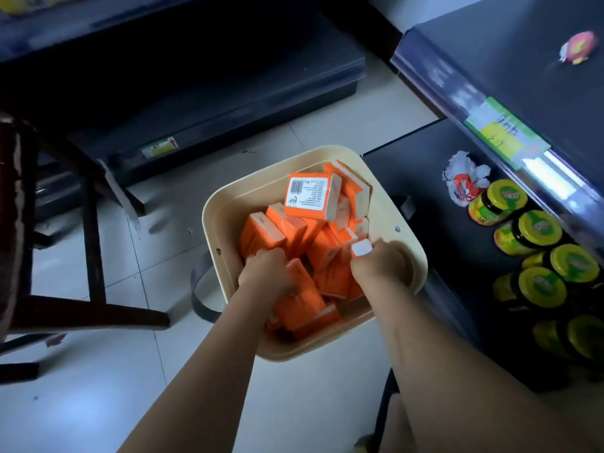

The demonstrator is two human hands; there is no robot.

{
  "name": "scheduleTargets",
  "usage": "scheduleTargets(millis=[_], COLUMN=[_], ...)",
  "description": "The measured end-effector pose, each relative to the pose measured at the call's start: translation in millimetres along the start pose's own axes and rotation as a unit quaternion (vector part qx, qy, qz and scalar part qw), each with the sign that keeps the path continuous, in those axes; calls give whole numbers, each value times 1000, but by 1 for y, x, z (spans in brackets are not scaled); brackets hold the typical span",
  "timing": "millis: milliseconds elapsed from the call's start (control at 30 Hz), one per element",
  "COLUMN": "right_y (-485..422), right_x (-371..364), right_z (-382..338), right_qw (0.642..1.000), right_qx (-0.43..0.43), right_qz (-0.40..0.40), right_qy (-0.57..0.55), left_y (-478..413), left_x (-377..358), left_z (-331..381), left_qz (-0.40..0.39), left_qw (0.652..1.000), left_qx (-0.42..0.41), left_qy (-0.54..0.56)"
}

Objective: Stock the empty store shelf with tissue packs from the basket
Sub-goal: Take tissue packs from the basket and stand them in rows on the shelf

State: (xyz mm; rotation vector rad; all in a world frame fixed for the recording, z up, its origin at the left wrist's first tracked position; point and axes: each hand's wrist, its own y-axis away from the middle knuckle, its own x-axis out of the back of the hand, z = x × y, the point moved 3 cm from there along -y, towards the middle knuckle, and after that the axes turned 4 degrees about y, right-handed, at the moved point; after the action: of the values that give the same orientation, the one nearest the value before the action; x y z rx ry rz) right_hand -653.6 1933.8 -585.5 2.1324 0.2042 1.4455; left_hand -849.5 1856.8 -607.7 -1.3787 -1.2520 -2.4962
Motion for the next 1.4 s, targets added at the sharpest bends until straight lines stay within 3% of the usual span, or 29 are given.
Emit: scheduleTargets(millis=[67,133,233,333,467,533,633,700,867,933,1067,1133,1267,1400], right_y=[1,2,15,35,63,80,101,117,153,164,185,195,219,227], right_x=[10,19,38,65,115,142,182,207,258,280,319,338,364,368], right_z=[-4,-6,1,5,6,7,18,31,78,108,175,207,262,300], right_qw=[983,930,889,865,807,794,838,846,829,815,793,803,860,855], right_qx=[-64,-117,-147,-91,3,39,89,114,180,184,192,200,193,195], right_qz=[-46,-110,-229,-302,-298,-271,-166,-106,-97,-55,34,84,211,283], right_qy=[-169,-329,-368,-391,-509,-542,-513,-510,-521,-547,-577,-555,-422,-389], left_y=[5,16,30,45,95,119,151,173,223,243,292,313,334,322], left_x=[9,22,36,46,70,79,90,93,93,89,73,66,49,27], left_z=[-4,-6,-7,-3,40,63,91,108,158,184,241,270,325,353], left_qz=[52,105,142,171,184,173,141,108,56,28,-48,-80,-137,-188], left_qw=[995,970,917,869,792,753,725,719,720,722,676,647,598,580], left_qx=[-8,24,60,30,-40,-67,-124,-170,-264,-300,-375,-411,-445,-460], left_qy=[80,219,368,464,580,631,663,665,639,622,632,637,652,645])
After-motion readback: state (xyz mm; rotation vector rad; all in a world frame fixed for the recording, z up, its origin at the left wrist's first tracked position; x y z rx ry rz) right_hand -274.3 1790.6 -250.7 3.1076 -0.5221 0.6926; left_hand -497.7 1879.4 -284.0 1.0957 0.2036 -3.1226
